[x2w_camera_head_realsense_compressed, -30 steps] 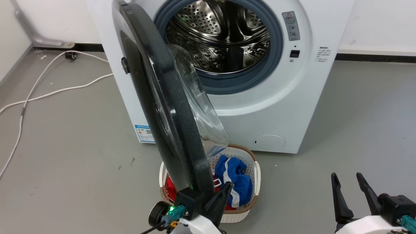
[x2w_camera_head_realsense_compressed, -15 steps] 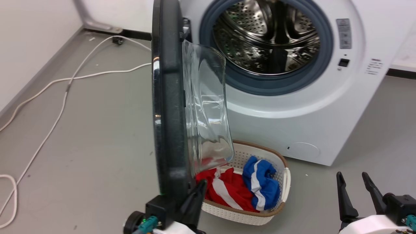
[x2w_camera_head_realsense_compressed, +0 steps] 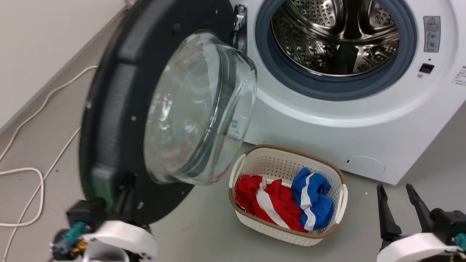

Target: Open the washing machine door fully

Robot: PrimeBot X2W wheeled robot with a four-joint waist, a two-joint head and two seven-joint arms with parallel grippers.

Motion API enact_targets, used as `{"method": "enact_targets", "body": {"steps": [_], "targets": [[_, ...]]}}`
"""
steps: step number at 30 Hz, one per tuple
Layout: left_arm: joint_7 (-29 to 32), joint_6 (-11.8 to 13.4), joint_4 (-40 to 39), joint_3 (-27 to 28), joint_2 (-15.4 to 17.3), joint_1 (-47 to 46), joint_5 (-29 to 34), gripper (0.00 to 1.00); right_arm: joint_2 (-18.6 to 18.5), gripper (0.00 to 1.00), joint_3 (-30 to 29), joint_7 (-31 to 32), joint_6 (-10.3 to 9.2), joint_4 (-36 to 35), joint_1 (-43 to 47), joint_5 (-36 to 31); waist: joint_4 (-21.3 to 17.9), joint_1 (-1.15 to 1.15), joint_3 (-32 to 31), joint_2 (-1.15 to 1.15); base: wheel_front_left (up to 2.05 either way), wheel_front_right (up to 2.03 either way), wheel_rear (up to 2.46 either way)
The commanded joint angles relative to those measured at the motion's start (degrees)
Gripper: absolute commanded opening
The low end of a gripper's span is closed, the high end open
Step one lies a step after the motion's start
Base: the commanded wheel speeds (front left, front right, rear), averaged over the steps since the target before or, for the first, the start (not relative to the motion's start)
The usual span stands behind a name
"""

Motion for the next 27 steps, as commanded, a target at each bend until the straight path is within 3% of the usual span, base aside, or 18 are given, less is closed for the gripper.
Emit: {"method": "enact_targets", "body": {"steps": [1,18,27], "targets": [[-0.5,-0.2,0.5,2.6,1.6,-2.2,-1.1,0.00,0.1,1.00,0.3,0.1,-0.01,-0.8,-1.2,-0.5,-0.8,0.00,1.6,0.00,0.00,0.00,0.00],[-4.4,-2.5,13.6,23.5,12.5,-8.4,-11.5,0.00,0.1,1.00,0.3,-0.3,-0.01,-1.0,-5.8,-0.7,-9.2,0.00,10.7,0.00,0.00,0.00,0.00],[-5.5,-3.9,22.6,27.2,16.2,-11.8,-12.0,0.00,0.1,1.00,1.2,-1.0,-0.01,0.2,-7.6,-0.9,-10.1,0.00,11.7,0.00,0.00,0.00,0.00]]}}
